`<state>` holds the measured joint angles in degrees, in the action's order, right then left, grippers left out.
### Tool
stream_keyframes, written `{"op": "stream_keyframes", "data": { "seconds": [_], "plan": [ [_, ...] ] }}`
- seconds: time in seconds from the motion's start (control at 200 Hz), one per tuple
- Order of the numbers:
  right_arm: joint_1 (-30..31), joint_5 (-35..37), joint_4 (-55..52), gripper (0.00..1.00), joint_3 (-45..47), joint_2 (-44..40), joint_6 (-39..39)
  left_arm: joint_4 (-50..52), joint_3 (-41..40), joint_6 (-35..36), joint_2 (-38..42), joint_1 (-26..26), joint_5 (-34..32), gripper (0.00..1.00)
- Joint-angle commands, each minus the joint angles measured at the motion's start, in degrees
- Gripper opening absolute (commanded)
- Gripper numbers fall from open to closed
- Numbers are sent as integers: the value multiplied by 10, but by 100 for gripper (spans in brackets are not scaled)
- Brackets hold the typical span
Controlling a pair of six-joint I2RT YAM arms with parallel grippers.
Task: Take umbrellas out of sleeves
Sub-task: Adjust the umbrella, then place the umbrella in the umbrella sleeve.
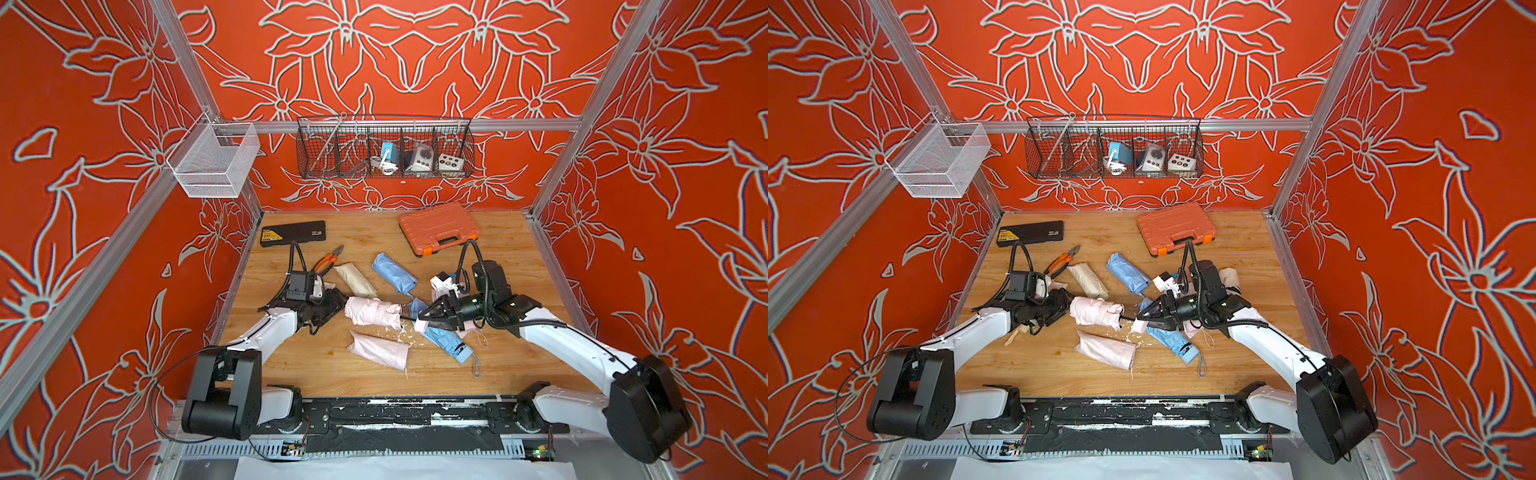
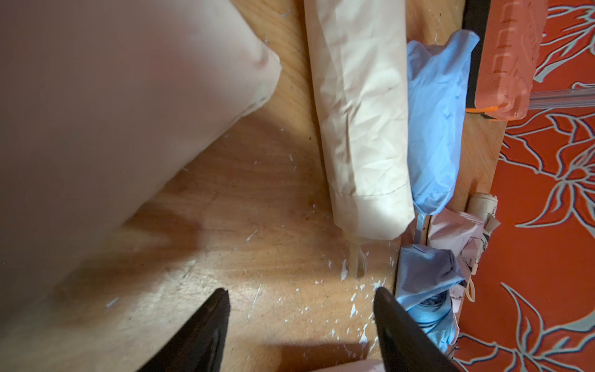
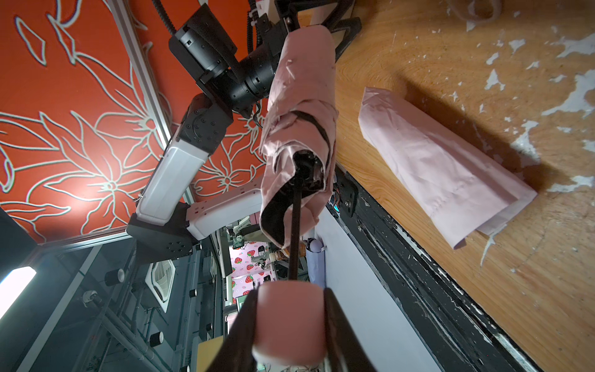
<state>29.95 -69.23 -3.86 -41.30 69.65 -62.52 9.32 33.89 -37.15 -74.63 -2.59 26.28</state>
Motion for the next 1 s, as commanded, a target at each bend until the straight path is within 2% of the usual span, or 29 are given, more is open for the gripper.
{"op": "stream_keyframes", "data": {
  "seconds": [0.0,0.38,0.686,0.886,0.996],
  "plan": [
    [8,-21,56,8,-23,6,-1,-10,-1,-2,9,-8,18,69],
    [26,-11,72,8,-46,71,9,-8,-6,2,22,-68,10,66],
    [37,-13,97,8,-9,145,38,4,-32,26,36,-74,0,66],
    [52,-8,70,8,17,195,93,26,-54,49,50,-73,-26,66],
    [61,4,52,9,25,237,136,25,-51,48,31,-74,-34,66]
  ]
}}
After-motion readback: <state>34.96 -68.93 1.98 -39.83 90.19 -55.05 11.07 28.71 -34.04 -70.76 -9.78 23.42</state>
